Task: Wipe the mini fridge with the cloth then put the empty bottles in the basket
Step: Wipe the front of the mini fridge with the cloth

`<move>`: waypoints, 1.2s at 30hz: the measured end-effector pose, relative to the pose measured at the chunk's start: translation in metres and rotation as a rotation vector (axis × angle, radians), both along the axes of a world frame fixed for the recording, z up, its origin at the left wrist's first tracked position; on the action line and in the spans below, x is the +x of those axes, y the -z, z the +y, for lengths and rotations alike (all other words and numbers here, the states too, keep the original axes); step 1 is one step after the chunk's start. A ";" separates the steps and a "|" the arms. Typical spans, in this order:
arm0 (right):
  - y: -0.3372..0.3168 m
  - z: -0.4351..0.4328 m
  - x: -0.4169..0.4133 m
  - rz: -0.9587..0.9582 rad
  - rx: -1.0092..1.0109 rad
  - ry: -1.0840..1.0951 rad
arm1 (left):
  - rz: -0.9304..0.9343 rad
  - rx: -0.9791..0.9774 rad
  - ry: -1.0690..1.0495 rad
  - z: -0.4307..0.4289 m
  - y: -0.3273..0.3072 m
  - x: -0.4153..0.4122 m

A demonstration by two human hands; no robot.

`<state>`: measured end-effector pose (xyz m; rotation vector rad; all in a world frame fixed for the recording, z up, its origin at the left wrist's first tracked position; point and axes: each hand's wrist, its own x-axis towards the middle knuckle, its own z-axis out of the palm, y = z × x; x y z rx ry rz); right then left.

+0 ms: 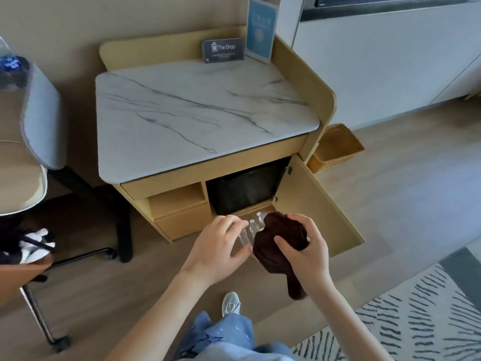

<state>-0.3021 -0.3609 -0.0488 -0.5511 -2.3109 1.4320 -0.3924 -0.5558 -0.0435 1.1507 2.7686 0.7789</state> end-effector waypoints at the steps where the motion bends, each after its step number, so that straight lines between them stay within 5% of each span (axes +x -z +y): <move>1: 0.000 0.010 -0.011 0.005 0.008 -0.006 | -0.004 0.000 -0.014 0.007 0.000 -0.010; 11: 0.017 0.098 -0.100 -0.028 -0.012 -0.149 | -0.047 0.001 -0.266 0.066 0.012 -0.061; 22: 0.122 0.150 -0.183 -0.061 -0.074 -0.343 | -0.035 0.002 -0.512 0.113 0.110 -0.105; 28: 0.246 0.143 -0.232 -0.052 -0.092 -0.348 | -0.016 -0.042 -0.530 0.109 0.234 -0.156; 36: 0.476 0.131 -0.286 0.041 -0.060 -0.414 | 0.046 -0.069 -0.462 0.107 0.474 -0.206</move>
